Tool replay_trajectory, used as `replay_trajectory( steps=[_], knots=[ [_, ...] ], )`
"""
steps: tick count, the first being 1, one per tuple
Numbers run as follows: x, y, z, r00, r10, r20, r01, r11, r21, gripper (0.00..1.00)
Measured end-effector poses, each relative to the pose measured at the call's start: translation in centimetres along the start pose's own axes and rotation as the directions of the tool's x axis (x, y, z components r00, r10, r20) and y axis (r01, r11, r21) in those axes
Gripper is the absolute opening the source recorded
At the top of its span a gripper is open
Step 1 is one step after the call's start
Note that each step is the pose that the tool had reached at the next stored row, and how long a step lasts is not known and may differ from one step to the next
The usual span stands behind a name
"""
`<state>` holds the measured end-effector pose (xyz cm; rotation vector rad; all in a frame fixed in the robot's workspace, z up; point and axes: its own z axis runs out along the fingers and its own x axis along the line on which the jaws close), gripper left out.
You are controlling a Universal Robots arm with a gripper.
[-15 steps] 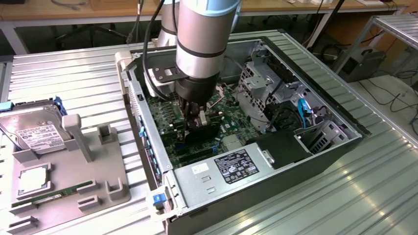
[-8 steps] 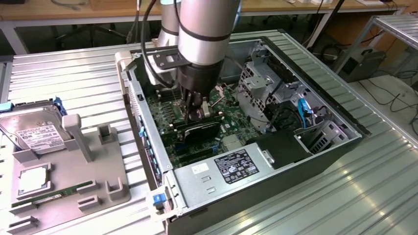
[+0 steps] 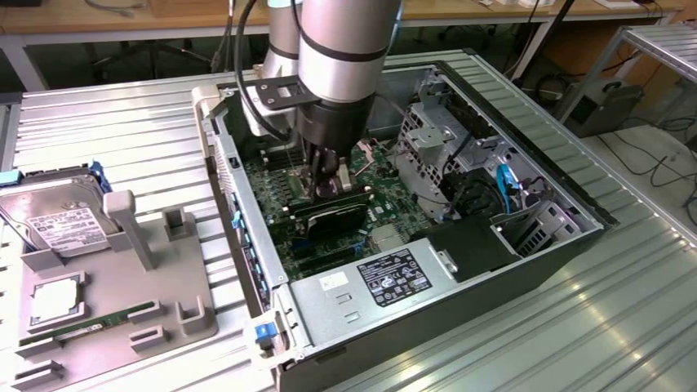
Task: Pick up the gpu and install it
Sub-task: 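Press down on the gpu until it lock into place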
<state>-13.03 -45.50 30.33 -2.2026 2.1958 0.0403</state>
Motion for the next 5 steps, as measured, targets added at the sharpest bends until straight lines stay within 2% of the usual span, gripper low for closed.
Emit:
replay_trajectory(
  steps=[5],
  knots=[
    [0.0, 0.0, 0.0, 1.0, 0.0, 0.0, 0.0, 1.0, 0.0, 0.13]
  ],
)
